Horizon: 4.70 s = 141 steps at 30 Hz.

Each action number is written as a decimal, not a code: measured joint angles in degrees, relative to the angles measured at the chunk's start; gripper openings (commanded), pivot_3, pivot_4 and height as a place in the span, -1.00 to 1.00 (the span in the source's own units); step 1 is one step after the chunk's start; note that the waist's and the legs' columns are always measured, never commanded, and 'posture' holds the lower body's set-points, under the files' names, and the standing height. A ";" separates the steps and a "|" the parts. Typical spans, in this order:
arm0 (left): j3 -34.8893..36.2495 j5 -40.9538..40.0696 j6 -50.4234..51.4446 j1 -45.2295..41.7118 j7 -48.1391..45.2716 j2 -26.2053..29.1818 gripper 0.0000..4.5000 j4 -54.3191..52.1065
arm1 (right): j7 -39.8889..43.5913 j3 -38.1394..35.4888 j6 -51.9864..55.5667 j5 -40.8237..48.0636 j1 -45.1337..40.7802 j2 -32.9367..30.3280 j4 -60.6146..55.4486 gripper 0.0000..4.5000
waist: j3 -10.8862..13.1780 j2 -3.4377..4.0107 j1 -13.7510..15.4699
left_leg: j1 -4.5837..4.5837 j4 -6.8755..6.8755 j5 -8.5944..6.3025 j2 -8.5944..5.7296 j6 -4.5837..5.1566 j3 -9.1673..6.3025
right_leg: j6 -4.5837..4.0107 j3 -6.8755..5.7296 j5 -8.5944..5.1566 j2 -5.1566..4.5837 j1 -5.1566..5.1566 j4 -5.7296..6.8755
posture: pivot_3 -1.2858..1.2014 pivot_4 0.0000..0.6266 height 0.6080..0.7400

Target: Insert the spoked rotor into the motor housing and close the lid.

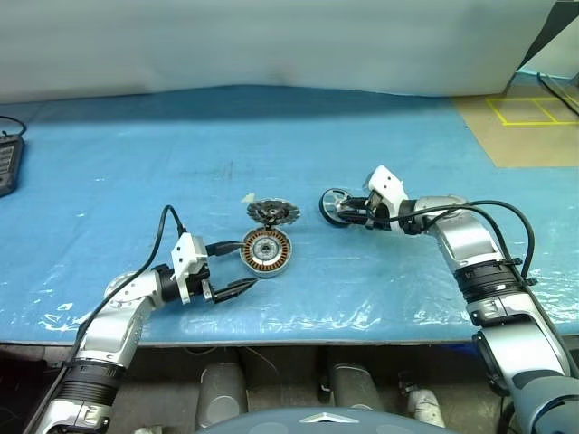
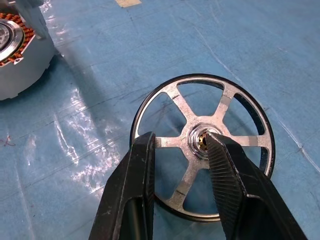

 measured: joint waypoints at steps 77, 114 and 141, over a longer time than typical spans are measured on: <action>0.27 -1.14 -1.56 0.92 -3.89 0.64 0.94 1.32 | 12.24 0.15 6.09 12.72 13.13 -2.36 -19.88 -0.99 | -0.01 0.00 1.05 | 0.07 -0.26 -0.01 -0.04 0.00 0.00 | 0.46 0.03 -0.28 -0.01 0.00 -0.14 | 0.03 -0.52 1.00; 1.60 -1.52 -6.15 2.25 -3.82 -0.45 0.94 5.81 | 9.76 9.72 1.76 5.86 1.83 8.36 -9.30 -0.99 | -0.01 0.00 1.02 | 0.01 -0.30 -0.02 -0.03 -0.03 0.00 | 0.10 0.02 -0.06 0.00 -0.06 -0.12 | 0.03 -0.52 1.00; 1.71 -1.33 -6.74 2.18 -3.57 -0.35 0.94 6.18 | 10.52 8.93 3.16 6.54 2.75 8.31 -11.72 0.82 | -0.01 0.00 1.05 | 0.02 -0.29 -0.02 -0.02 -0.03 0.00 | 0.09 0.02 -0.06 0.00 -0.06 -0.10 | 0.03 -0.52 1.00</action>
